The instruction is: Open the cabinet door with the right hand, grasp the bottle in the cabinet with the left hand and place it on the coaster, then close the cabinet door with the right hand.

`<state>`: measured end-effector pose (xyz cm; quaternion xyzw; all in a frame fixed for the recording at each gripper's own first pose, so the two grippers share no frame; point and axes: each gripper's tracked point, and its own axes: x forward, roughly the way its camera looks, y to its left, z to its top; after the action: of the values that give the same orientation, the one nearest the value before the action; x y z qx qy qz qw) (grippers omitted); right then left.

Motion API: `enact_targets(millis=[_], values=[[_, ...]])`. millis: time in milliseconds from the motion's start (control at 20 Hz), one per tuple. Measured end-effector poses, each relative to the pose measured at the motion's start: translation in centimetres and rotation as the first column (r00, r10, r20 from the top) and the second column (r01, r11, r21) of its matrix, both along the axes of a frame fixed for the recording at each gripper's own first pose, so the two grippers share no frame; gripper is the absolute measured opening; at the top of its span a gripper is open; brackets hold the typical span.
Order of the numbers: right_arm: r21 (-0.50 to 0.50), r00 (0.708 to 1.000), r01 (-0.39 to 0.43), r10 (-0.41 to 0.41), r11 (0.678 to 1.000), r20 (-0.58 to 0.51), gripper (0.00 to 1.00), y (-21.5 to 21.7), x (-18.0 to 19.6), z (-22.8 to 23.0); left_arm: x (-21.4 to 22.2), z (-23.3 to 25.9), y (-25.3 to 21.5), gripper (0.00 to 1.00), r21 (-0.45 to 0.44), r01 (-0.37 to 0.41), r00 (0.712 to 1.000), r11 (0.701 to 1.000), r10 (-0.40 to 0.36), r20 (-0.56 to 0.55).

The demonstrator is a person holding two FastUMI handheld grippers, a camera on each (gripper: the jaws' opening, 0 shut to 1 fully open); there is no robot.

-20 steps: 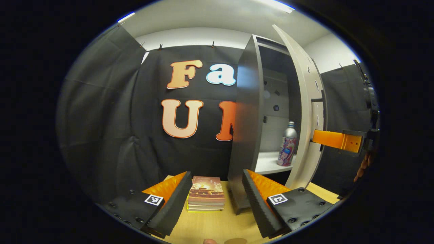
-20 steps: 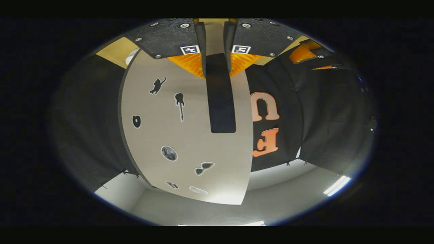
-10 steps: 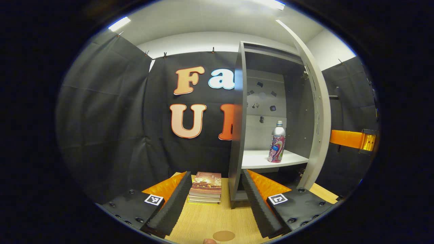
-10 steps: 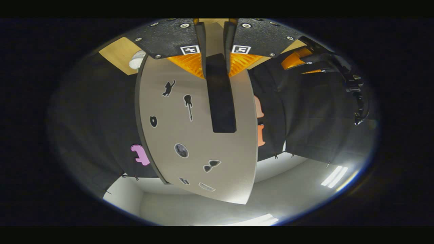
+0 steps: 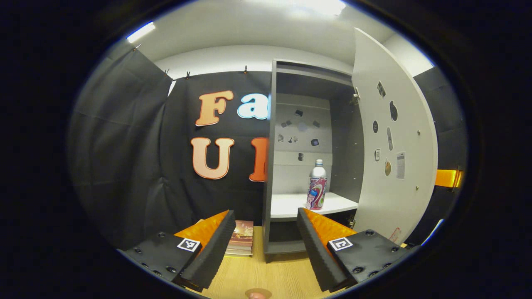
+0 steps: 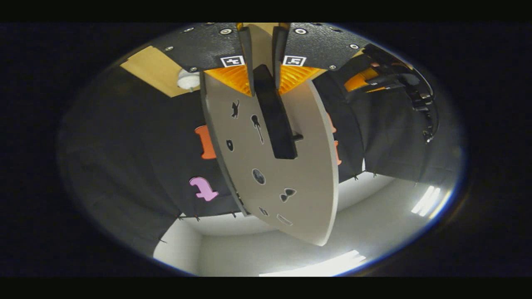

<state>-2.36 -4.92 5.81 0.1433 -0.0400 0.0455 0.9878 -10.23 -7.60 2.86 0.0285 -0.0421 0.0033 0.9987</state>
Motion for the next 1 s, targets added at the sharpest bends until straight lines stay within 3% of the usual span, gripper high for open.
enact_targets(millis=[100,250,300,450,500,550,900,950,1000], values=[[-0.071,0.995,0.100,-0.101,0.992,-0.013,0.18,-1.9,0.5,0.2,0.5,-0.2,-1.0,0.99,-0.001,0.028,1.000,1.000,-0.028,-0.004],[-0.095,0.983,0.179,-0.182,0.979,-0.024,0.17,-4.3,1.3,0.5,1.6,-0.4,-2.5,0.94,-0.025,0.066,0.998,0.997,-0.067,-0.013],[-0.091,0.980,0.191,-0.195,0.977,-0.028,0.11,-5.4,1.2,0.5,1.7,-0.4,-2.9,0.97,-0.032,0.079,0.997,0.996,-0.079,-0.015],[-0.086,0.976,0.212,-0.216,0.973,-0.030,0.09,-7.0,1.1,0.1,1.7,-0.8,-4.0,0.94,-0.038,0.100,0.995,0.994,-0.100,-0.022],[-0.087,0.977,0.210,-0.213,0.974,-0.030,0.19,-7.3,1.0,0.0,1.7,-0.9,-4.4,0.96,-0.042,0.105,0.994,0.994,-0.106,-0.024],[-0.085,0.977,0.205,-0.209,0.975,-0.032,0.09,-7.7,1.1,0.0,1.6,-1.1,-4.7,0.94,-0.044,0.107,0.994,0.993,-0.109,-0.027],[-0.086,0.980,0.190,-0.194,0.978,-0.040,0.09,-8.8,1.0,-0.4,1.9,-1.7,-6.2,0.96,-0.031,0.126,0.990,0.991,-0.128,-0.056],[-0.088,0.981,0.188,-0.192,0.978,-0.040,0.19,-8.7,1.0,-0.5,1.8,-1.7,-6.3,0.96,-0.028,0.130,0.990,0.991,-0.131,-0.057],[-0.090,0.980,0.189,-0.194,0.978,-0.043,0.09,-8.8,1.0,-0.5,1.8,-1.9,-6.4,0.96,-0.026,0.130,0.990,0.991,-0.131,-0.059]])
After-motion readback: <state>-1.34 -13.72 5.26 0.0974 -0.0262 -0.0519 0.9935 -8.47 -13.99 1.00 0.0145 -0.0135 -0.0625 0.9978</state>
